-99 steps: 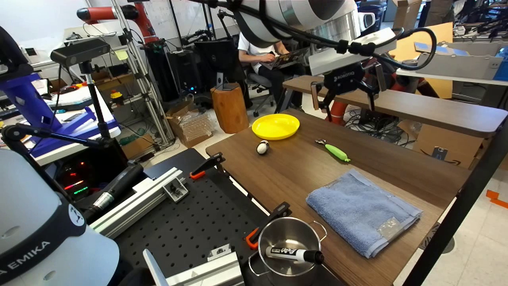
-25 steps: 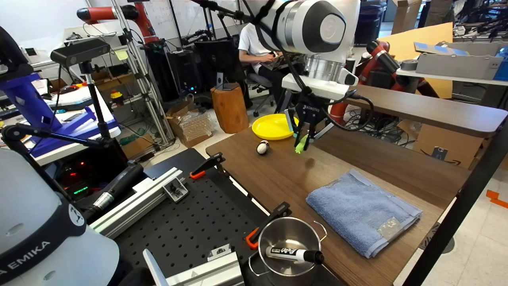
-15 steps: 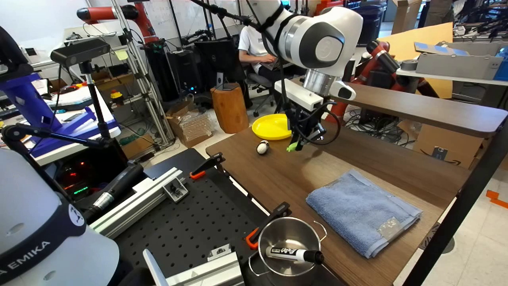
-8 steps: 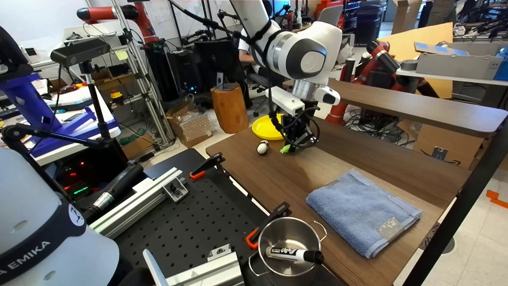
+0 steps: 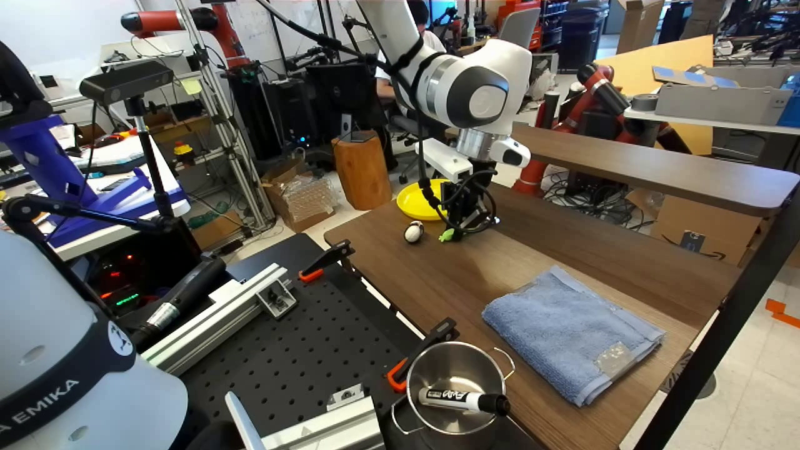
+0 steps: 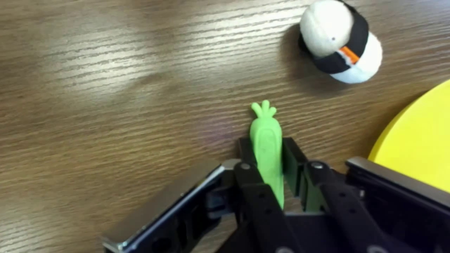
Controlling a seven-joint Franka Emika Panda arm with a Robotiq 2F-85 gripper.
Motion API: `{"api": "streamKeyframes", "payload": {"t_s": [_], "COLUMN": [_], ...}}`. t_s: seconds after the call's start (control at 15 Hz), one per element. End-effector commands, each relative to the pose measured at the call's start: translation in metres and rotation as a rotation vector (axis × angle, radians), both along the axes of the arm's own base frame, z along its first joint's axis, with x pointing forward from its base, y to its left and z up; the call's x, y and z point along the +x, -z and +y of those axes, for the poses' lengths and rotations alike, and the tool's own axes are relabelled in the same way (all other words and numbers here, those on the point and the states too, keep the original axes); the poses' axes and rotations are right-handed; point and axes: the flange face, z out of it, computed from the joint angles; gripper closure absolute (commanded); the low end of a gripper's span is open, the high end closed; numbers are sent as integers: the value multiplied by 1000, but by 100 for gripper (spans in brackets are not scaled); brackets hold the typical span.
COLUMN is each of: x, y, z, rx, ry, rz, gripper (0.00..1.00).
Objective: Move the spoon closer to the right of the yellow plate
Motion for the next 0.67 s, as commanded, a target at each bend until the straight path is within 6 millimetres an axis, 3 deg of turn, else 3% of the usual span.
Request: {"api": "streamKeyframes", "payload": {"t_s": [0.0, 0.4, 0.6], "x": [5, -1, -6], "y": [4, -2, -13], "z": [3, 5, 6], "rx": [-21, -14, -5], "ry": [15, -3, -12], "rz": [14, 25, 22], "gripper": [45, 2, 0]}}
